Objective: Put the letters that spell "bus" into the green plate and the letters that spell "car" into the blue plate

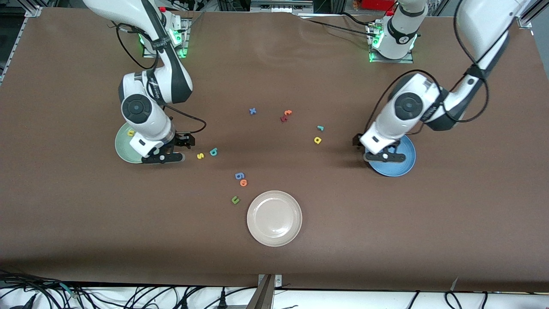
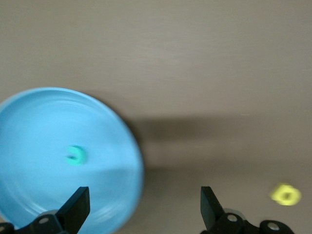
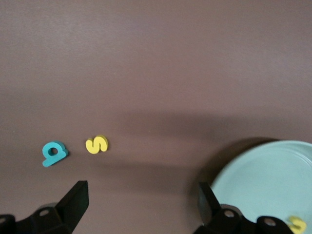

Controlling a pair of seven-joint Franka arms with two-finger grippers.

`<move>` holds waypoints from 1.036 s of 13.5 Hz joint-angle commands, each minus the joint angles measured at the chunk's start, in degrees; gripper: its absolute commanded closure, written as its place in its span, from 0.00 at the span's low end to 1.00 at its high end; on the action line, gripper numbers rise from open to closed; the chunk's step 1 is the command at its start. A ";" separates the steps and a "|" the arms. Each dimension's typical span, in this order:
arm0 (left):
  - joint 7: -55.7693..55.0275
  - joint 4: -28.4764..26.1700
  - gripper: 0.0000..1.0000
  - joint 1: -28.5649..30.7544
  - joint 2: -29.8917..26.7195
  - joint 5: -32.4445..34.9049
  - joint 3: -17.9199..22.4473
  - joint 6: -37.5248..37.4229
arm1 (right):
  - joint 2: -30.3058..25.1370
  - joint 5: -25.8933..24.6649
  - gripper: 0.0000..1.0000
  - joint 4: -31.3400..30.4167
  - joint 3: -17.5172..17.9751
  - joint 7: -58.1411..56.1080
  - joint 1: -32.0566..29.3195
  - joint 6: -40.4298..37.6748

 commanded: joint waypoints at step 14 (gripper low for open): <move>-32.89 8.89 0.00 -24.27 12.97 13.21 11.32 6.93 | 9.15 16.02 0.35 3.24 3.11 -4.00 -0.67 7.64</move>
